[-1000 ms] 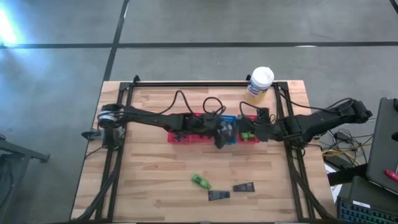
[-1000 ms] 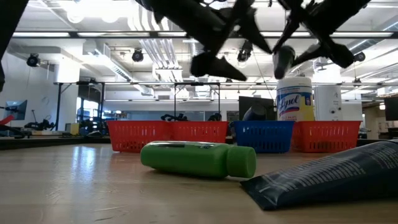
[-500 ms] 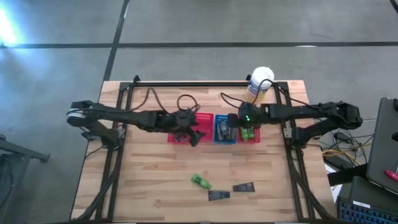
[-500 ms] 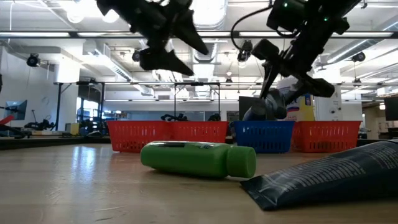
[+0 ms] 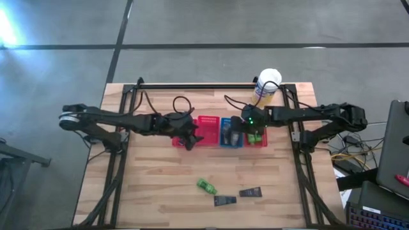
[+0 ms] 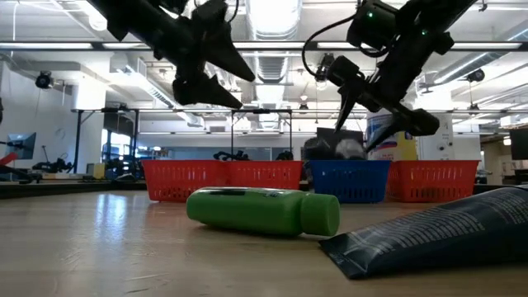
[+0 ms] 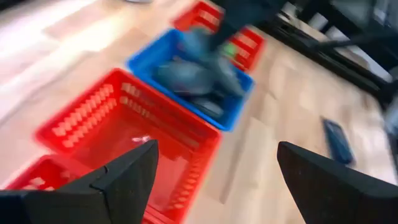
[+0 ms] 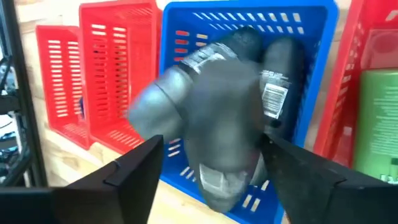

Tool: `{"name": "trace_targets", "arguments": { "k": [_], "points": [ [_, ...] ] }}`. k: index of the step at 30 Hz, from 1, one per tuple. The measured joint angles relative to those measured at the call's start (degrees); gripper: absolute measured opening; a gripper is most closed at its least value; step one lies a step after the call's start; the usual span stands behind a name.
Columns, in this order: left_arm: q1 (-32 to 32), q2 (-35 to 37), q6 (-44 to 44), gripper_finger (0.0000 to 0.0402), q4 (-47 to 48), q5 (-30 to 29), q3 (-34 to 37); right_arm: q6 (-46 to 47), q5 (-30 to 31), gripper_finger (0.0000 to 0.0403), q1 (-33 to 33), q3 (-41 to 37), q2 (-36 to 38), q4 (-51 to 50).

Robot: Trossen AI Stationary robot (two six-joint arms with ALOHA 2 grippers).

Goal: Pick & Place Travel size toiletries
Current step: Put the gray deodorant into the blue bin, then put the green shampoo into the right red bin

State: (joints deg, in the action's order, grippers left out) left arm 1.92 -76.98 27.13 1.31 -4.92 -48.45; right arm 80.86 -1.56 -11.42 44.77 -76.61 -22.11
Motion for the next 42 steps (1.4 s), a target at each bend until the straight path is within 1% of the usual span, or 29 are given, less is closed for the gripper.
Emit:
{"name": "trace_targets", "arguments": {
  "k": [5, 8, 11, 13, 16, 18, 20, 23, 27, 30, 37, 40, 42],
  "points": [
    [-0.03, 0.01, -7.29, 0.0333, 0.19, 9.96, 0.00, -1.20, 0.16, 0.0310, 0.03, 0.00, 1.39, -0.44],
    [-0.59, 0.01, -14.94, 0.0333, 2.10, 14.76, 0.00, -2.42, 2.17, 0.0329, 1.19, 0.76, 3.49, -1.53],
    [-2.29, -0.39, -23.01, 0.0333, 4.40, 18.65, 0.00, -4.64, 3.75, 0.0342, 4.14, 2.57, 5.88, -5.92],
    [-4.60, -1.06, -28.57, 0.0333, 4.79, 20.96, 0.02, -5.82, 4.72, 0.0349, 7.18, 3.86, 7.24, -10.46],
    [-9.84, -3.17, -37.46, 0.0333, 4.74, 21.27, -0.62, -5.20, 6.42, 0.0355, 13.24, 5.63, 8.31, -17.65],
    [-13.68, -5.49, -42.81, 0.0333, 4.57, 19.34, -1.59, -2.98, 8.62, 0.0359, 17.92, 6.60, 8.77, -21.71],
    [-16.69, -8.62, -45.79, 0.0333, 4.82, 17.53, -2.81, 0.14, 10.80, 0.0361, 22.24, 7.17, 8.94, -24.38],
    [-18.86, -14.08, -43.48, 0.0333, 4.78, 16.97, -5.41, 4.78, 12.32, 0.0360, 27.40, 7.23, 9.02, -25.59],
    [-19.35, -21.53, -39.22, 0.0333, 4.95, 17.02, -9.75, 8.49, 14.51, 0.0354, 32.72, 7.17, 8.97, -25.52],
    [-19.29, -25.79, -37.11, 0.0333, 5.06, 17.51, -13.18, 10.74, 16.62, 0.0350, 35.80, 7.17, 8.91, -25.55],
    [-19.41, -33.40, -35.94, 0.0333, 12.39, 18.33, -19.32, 14.34, 19.41, 0.0346, 40.60, 7.15, 8.89, -25.68],
    [-19.41, -34.98, -33.78, 0.0330, 14.40, 17.90, -21.13, 14.78, 20.05, 0.0352, 41.56, 7.15, 8.89, -25.67],
    [-19.28, -35.43, -32.42, 0.0318, 14.81, 17.56, -21.63, 14.78, 20.19, 0.0356, 42.08, 7.13, 8.89, -25.58]
  ]
}}
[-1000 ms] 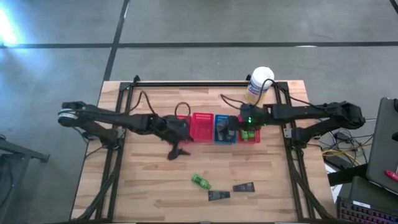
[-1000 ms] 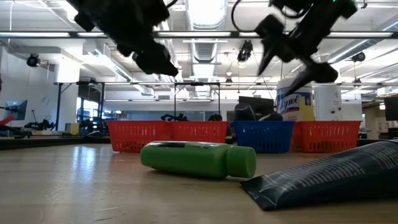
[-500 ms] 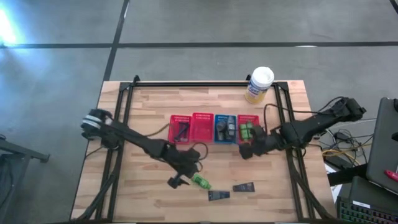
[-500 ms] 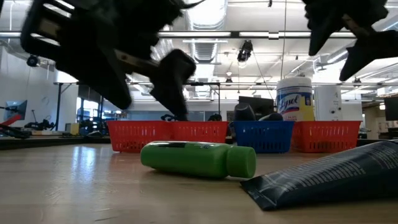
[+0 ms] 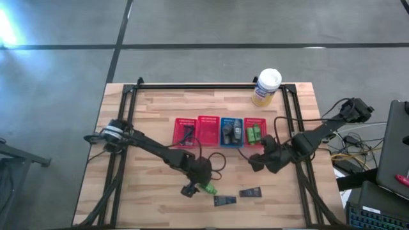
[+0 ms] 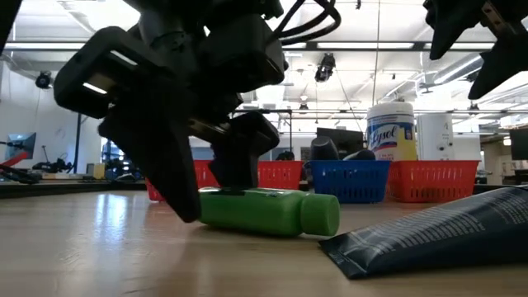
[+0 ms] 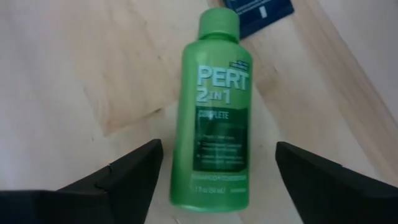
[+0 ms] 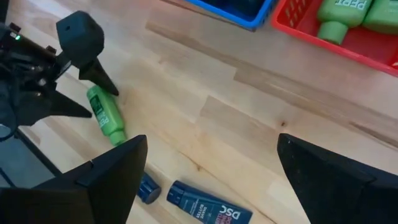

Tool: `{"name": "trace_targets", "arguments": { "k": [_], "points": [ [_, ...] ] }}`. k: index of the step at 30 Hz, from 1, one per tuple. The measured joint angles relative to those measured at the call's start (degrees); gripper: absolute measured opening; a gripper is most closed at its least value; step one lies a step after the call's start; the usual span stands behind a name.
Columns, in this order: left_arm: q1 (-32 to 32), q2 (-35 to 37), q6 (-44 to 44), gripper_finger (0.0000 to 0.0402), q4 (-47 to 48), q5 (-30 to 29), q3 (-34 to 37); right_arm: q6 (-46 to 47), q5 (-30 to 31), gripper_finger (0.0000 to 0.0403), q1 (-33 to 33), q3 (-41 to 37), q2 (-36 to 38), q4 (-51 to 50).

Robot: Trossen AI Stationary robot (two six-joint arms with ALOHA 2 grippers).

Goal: Pick & Place Travel size toiletries
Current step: Put the green shampoo into the right red bin

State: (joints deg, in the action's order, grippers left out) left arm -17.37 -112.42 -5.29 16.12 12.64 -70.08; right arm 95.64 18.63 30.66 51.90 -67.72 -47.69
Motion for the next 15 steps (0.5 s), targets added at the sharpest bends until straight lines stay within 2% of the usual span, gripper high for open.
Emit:
{"name": "trace_targets", "arguments": {
  "k": [5, 10, 15],
  "points": [
    [0.04, 0.13, 0.67, 0.0245, -0.09, -1.00, -0.31, 2.09, -2.57, 0.0358, 1.50, -0.17, 0.00, 3.07],
    [0.11, 0.13, 0.53, 0.0158, -0.57, -1.41, -0.50, 5.19, -3.55, 0.0345, 3.32, -3.41, 0.00, 15.80],
    [0.62, 1.37, 3.54, 0.0149, -0.44, -2.82, -0.48, 11.09, -0.44, 0.0330, 4.52, -8.11, -0.02, 23.06]
  ]
}}
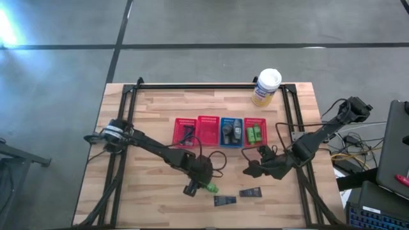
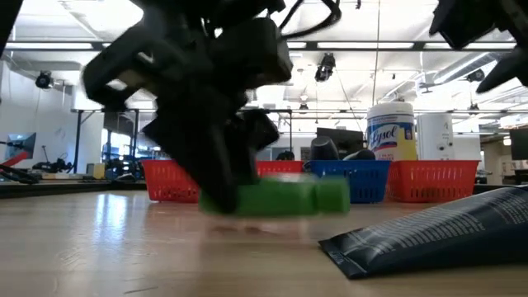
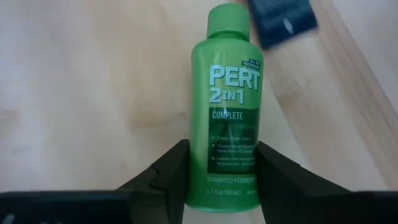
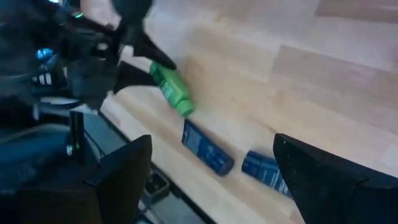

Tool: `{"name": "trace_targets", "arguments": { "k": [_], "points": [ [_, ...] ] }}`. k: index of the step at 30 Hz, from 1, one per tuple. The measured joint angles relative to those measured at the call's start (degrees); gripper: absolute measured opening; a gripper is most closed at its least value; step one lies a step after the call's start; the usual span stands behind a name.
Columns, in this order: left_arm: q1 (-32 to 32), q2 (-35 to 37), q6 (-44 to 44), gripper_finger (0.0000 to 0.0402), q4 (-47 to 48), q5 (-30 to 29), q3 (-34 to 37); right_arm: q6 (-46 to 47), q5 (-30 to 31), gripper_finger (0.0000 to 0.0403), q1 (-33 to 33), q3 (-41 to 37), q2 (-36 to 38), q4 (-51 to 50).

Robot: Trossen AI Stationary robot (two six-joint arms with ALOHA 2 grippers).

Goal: Pick & Place Travel size toiletries
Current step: Put the green shampoo into the right red bin

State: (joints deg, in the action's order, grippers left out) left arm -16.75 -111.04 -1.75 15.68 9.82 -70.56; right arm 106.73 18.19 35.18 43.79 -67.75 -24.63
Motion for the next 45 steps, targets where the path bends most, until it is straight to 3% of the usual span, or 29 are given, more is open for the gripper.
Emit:
{"name": "trace_targets", "arguments": {
  "k": [8, 11, 18, 40, 45],
  "points": [
    [3.76, 6.52, 7.15, 0.0149, -10.09, -2.42, 0.01, -3.43, 5.30, 0.0334, 0.06, -4.53, 0.02, 13.70],
    [4.98, 7.00, 7.91, 0.0149, -12.68, -2.46, -0.56, -3.72, 8.65, 0.0340, -0.12, -4.59, 0.09, 13.74],
    [5.79, 6.99, 6.61, 0.0149, -14.04, -3.21, -4.13, -4.73, 9.01, 0.0343, -0.75, -4.43, 0.00, 13.97],
    [7.80, 6.90, 5.18, 0.0146, -15.10, -6.33, -4.53, -6.69, 8.29, 0.0260, -4.66, -4.07, -0.02, 20.51],
    [7.82, 6.88, 4.53, 0.0144, -15.10, -6.44, -4.50, -6.42, 6.98, 0.0224, -4.86, -4.07, -0.02, 20.59]
  ]
}}
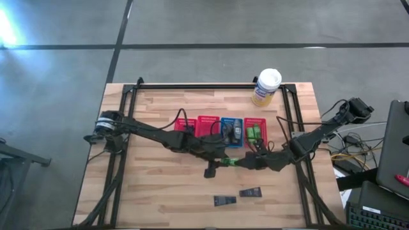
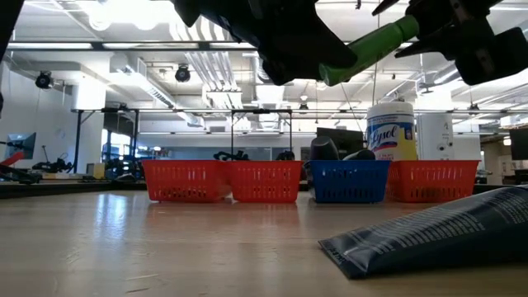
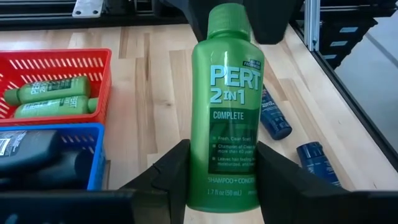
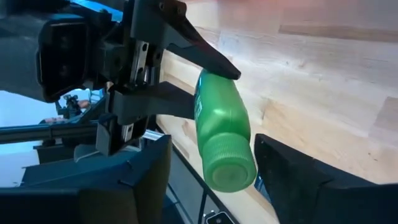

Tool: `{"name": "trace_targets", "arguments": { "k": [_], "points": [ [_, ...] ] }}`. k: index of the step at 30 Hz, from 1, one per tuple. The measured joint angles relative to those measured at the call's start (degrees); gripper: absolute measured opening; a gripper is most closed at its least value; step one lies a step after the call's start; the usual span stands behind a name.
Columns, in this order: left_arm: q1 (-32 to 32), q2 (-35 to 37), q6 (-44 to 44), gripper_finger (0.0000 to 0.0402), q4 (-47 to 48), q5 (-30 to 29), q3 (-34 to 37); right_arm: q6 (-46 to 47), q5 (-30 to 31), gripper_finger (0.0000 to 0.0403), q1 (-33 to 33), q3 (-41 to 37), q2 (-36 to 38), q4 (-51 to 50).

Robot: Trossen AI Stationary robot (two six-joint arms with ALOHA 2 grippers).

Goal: Pick & Place Travel size toiletries
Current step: Put the green shampoo into the right red bin

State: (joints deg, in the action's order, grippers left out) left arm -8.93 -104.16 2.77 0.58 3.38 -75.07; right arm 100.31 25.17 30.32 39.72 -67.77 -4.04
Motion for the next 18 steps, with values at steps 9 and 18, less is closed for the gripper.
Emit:
{"name": "trace_targets", "arguments": {
  "k": [9, 18],
  "points": [
    [0.00, 0.00, -0.05, 0.0143, 0.04, -0.02, 0.02, 0.20, -0.68, 0.0143, -0.93, 0.00, 0.00, -0.30],
    [0.04, 0.00, -0.32, 0.0155, 0.04, -0.10, 0.02, 0.20, -1.04, 0.0106, -1.24, 0.00, -0.02, -0.90]
  ]
}}
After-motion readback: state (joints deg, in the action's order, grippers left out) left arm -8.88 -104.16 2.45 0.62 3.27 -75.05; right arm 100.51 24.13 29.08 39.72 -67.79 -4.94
